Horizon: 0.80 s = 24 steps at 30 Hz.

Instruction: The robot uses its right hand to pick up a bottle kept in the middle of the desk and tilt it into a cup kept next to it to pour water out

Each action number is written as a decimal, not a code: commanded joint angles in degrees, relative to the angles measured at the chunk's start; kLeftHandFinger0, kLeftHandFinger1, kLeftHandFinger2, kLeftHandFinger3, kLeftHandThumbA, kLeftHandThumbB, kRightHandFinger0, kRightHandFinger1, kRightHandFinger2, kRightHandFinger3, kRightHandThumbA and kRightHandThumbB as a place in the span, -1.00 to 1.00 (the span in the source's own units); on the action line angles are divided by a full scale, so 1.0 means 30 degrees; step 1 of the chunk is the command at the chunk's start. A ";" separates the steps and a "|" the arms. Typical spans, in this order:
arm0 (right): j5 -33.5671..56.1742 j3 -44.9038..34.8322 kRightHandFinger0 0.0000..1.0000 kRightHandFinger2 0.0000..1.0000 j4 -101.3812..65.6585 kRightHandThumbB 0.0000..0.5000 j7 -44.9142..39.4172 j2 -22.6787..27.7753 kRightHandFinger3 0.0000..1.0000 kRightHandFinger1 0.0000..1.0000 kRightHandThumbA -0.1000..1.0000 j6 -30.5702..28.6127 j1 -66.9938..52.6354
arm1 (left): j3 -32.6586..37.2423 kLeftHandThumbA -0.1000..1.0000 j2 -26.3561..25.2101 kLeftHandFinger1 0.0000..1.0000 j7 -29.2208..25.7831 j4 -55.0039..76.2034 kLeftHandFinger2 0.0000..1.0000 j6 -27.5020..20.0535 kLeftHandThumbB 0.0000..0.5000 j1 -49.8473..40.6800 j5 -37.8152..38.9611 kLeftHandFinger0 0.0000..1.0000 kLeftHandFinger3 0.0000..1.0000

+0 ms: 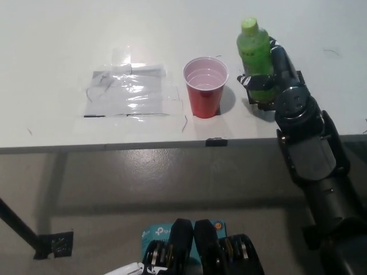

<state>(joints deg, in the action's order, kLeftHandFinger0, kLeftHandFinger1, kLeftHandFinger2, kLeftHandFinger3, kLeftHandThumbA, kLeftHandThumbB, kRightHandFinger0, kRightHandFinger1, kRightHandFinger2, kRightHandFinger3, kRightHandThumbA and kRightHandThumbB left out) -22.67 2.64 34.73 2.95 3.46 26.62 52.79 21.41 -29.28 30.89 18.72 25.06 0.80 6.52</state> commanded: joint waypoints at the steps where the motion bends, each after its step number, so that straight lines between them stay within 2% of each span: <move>1: 0.0552 -0.0137 1.00 1.00 -0.0042 1.00 0.0557 0.0419 1.00 1.00 0.50 -0.1088 0.1150 | 0.0244 -0.17 -0.0186 1.00 0.0548 0.0647 1.00 0.0149 1.00 0.0252 -0.0143 1.00 1.00; 4: 0.0905 -0.0604 1.00 1.00 0.0242 1.00 0.0755 0.0583 1.00 1.00 0.44 -0.1166 0.1197 | 0.0286 -0.17 -0.0066 1.00 0.0660 0.0528 1.00 0.0093 1.00 0.0343 -0.0090 1.00 1.00; 6: 0.0850 -0.0884 1.00 1.00 0.1377 1.00 0.1568 0.0670 1.00 1.00 0.44 -0.1086 0.1668 | 0.0208 -0.16 -0.0010 1.00 0.0650 0.0419 1.00 -0.0146 1.00 0.0296 -0.0056 1.00 1.00; 10: 0.1036 -0.1720 1.00 1.00 0.2783 1.00 0.3645 0.0577 1.00 1.00 0.33 -0.1932 0.2008 | 0.0387 -0.12 -0.0021 1.00 0.0745 0.0428 1.00 0.0385 1.00 0.0443 -0.0111 1.00 1.00; 15: 0.1141 -0.1977 1.00 1.00 0.4153 1.00 0.4957 0.0649 1.00 1.00 0.33 -0.3036 0.2458 | 0.0411 -0.17 0.0031 1.00 0.0787 0.0508 1.00 0.0349 1.00 0.0408 -0.0018 1.00 1.00; 17: 0.1323 -0.2023 1.00 1.00 0.4429 1.00 0.5065 0.0642 1.00 1.00 0.33 -0.3315 0.2737 | 0.0561 -0.13 0.0001 1.00 0.0863 0.0488 1.00 0.0029 1.00 0.0526 -0.0278 1.00 1.00; 19: 0.1408 -0.2069 1.00 1.00 0.4271 1.00 0.5121 0.0591 1.00 1.00 0.37 -0.3113 0.2914 | 0.0633 -0.14 0.0046 1.00 0.1007 0.0411 1.00 0.0328 1.00 0.0757 -0.0192 1.00 1.00; 20: 0.1518 -0.2146 1.00 1.00 0.4573 1.00 0.5371 0.0504 1.00 1.00 0.32 -0.3290 0.3148 | 0.0627 -0.18 0.0074 1.00 0.1076 0.0378 1.00 0.0400 1.00 0.0818 -0.0094 1.00 1.00; 24: 0.1294 -0.1545 1.00 1.00 0.5182 1.00 0.5713 0.0341 1.00 1.00 0.42 -0.3979 0.3890 | 0.0815 -0.09 0.0000 1.00 0.1034 0.0512 1.00 0.0383 1.00 0.0980 -0.0379 1.00 1.00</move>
<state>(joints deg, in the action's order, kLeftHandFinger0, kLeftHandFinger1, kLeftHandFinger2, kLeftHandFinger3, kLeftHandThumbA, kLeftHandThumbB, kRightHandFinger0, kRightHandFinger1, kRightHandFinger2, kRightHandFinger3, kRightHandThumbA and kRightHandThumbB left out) -19.10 -2.75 50.03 15.77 4.54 19.97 58.41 23.55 -28.90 32.85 18.73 25.43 2.83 6.00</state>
